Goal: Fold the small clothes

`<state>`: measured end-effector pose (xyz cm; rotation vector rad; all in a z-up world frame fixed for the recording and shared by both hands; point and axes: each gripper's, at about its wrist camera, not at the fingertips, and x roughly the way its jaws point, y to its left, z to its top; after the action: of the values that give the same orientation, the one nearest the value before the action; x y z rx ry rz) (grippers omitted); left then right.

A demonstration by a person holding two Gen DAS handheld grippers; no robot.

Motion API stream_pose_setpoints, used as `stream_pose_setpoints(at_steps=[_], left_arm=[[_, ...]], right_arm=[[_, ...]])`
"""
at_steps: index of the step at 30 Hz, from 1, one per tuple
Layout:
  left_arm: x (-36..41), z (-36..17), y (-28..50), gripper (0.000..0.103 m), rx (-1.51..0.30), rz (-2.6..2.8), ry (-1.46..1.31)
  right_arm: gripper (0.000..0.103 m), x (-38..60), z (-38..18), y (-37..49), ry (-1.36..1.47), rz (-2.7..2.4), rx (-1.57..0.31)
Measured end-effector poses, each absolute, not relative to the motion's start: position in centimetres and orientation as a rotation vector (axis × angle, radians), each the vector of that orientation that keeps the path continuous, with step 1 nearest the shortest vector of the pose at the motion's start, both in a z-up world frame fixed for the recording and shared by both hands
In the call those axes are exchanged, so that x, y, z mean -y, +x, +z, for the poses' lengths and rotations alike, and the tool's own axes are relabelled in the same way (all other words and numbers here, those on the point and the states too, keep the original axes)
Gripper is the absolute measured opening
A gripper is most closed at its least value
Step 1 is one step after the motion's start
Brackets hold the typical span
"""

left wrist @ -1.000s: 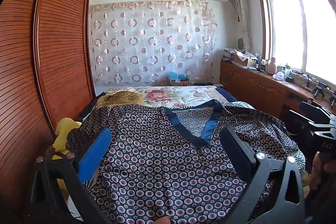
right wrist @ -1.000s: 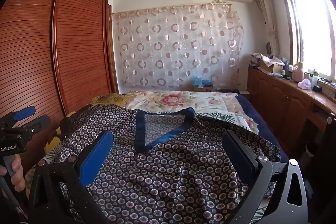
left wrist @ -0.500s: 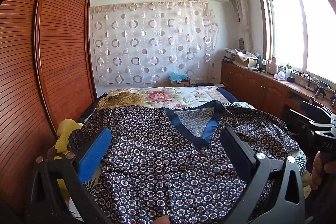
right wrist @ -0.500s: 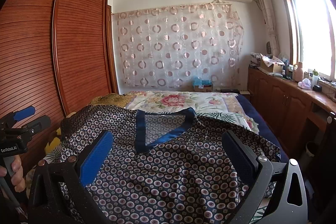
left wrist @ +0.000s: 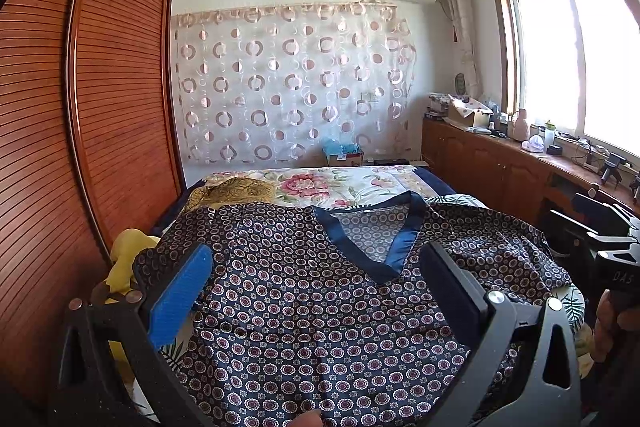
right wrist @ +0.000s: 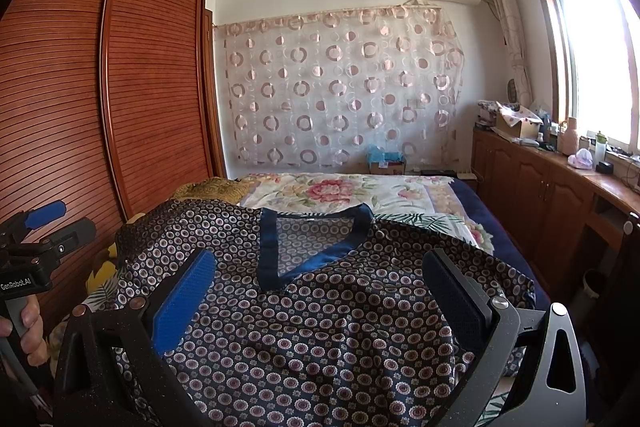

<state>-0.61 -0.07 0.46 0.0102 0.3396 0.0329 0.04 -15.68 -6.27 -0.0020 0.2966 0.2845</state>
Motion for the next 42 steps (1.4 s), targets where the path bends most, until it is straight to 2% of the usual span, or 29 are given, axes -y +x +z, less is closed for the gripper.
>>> stream_pose_setpoints(at_steps=[42], left_arm=[[0.12, 0.5, -0.71, 0.103, -0.345, 0.033, 0.015]], right_arm=[[0.103, 15.67, -6.79, 0.22, 0.005, 0.301, -0.293]])
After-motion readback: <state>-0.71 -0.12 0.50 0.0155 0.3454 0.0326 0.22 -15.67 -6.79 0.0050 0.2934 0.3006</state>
